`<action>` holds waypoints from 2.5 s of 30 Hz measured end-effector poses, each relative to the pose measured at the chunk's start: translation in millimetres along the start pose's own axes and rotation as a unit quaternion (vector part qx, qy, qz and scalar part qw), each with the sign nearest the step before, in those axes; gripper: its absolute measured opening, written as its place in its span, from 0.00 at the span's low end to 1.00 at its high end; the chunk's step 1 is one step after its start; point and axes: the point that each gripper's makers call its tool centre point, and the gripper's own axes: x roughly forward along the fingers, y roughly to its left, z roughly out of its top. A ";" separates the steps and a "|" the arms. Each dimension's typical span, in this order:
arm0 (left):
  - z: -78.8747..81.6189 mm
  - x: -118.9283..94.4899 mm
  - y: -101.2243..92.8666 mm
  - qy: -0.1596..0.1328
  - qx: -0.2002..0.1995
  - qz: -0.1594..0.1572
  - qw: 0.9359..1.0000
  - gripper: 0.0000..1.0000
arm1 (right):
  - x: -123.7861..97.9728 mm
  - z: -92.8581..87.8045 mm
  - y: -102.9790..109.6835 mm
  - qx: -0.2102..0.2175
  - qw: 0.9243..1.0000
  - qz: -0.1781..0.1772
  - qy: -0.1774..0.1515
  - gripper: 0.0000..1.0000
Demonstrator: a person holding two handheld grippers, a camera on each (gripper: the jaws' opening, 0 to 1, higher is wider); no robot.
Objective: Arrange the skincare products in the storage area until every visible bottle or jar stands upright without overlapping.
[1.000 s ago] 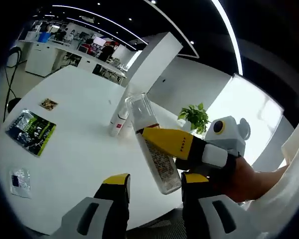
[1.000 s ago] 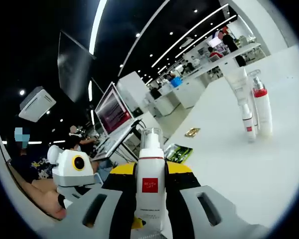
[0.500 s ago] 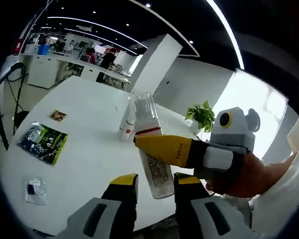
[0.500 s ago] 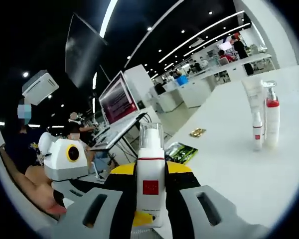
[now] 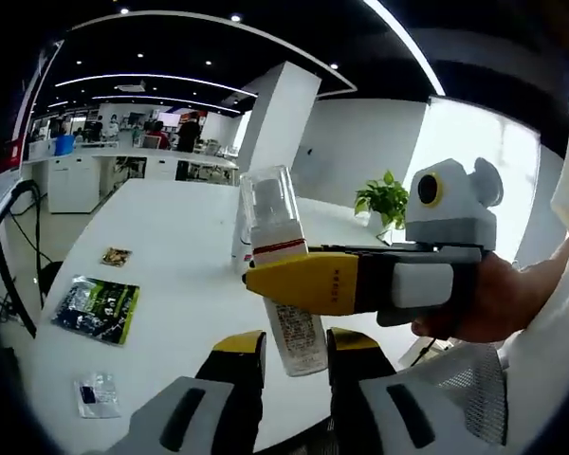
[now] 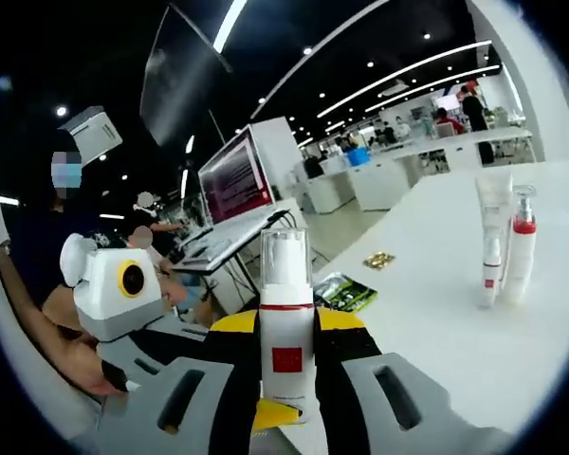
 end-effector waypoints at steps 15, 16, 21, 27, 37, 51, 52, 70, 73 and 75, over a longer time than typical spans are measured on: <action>-2.1 -5.6 1.0 0.004 0.037 0.006 0.999 0.23 | -4.7 0.5 12.3 -0.007 0.999 0.031 -0.017 0.19; -1.5 -5.9 1.2 0.002 0.037 0.006 0.999 0.22 | -6.2 1.5 13.1 -0.001 0.999 0.034 -0.019 0.19; -6.3 -4.1 -7.6 0.015 0.038 -0.016 0.999 0.21 | -16.9 -2.4 10.9 0.027 0.999 0.039 -0.016 0.19; -6.4 -5.8 -20.8 0.016 0.011 -0.066 0.998 0.21 | -27.8 -0.3 16.7 0.033 0.996 0.087 -0.007 0.20; 0.9 -15.3 -63.0 0.002 -0.063 -0.214 0.975 0.21 | -51.2 7.5 35.8 0.036 0.978 0.203 0.038 0.23; 2.1 -17.8 -68.1 0.002 -0.067 -0.229 0.971 0.21 | -68.8 5.8 35.4 0.046 0.970 0.230 0.070 0.21; 1.3 -17.6 -68.8 0.004 -0.065 -0.229 0.971 0.21 | -69.0 5.3 35.3 0.047 0.969 0.231 0.071 0.21; 1.7 -1.1 -58.2 0.031 0.038 -0.175 0.983 0.25 | -69.2 7.6 24.7 -0.007 0.973 0.223 0.053 0.16; -0.6 1.5 -52.5 0.057 0.047 -0.170 0.983 0.25 | -64.0 6.2 23.0 -0.024 0.973 0.224 0.053 0.16; 0.9 -0.1 -48.6 0.066 0.054 -0.176 0.981 0.24 | -63.0 6.8 22.9 -0.027 0.972 0.229 0.056 0.16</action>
